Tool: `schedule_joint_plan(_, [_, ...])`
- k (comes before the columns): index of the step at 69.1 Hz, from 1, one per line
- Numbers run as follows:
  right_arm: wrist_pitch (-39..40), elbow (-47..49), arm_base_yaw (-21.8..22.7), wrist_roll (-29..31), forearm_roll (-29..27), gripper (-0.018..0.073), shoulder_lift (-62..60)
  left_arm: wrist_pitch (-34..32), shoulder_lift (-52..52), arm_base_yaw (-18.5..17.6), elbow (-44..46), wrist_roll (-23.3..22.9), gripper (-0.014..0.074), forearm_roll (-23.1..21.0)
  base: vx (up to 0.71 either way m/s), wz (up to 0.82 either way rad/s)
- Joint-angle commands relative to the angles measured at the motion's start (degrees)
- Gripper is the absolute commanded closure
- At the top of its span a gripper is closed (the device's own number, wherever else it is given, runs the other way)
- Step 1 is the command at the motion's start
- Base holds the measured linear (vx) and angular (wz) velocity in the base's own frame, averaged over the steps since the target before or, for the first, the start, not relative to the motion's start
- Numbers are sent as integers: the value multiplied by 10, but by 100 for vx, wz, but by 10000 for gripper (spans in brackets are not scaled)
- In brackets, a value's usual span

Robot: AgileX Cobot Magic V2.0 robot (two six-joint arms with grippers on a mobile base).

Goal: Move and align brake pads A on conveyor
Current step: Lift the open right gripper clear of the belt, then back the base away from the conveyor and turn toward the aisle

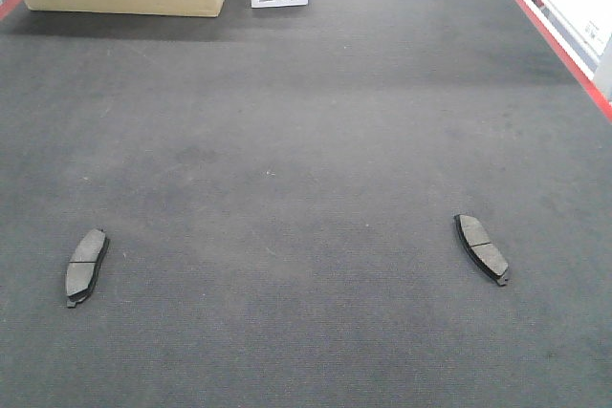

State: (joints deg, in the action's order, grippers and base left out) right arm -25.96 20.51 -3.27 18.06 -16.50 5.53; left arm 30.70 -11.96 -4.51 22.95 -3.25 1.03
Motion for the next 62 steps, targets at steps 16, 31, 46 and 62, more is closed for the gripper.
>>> schedule_joint_plan(16, [40,15,2,6,-4,63,7,-40,-6,-3,13,-3,115,-1,0,0])
schedule_joint_plan(31, [40,15,2,6,-4,63,7,-40,-6,-3,13,-3,115,-1,-4,3])
schedule_joint_plan(46, [40,15,2,6,-4,63,7,-40,-7,-3,13,-3,115,-1,-24,6])
schedule_joint_plan(62, [40,15,2,6,-5,63,7,-40,-7,-3,13,-3,115,-1,-40,-4])
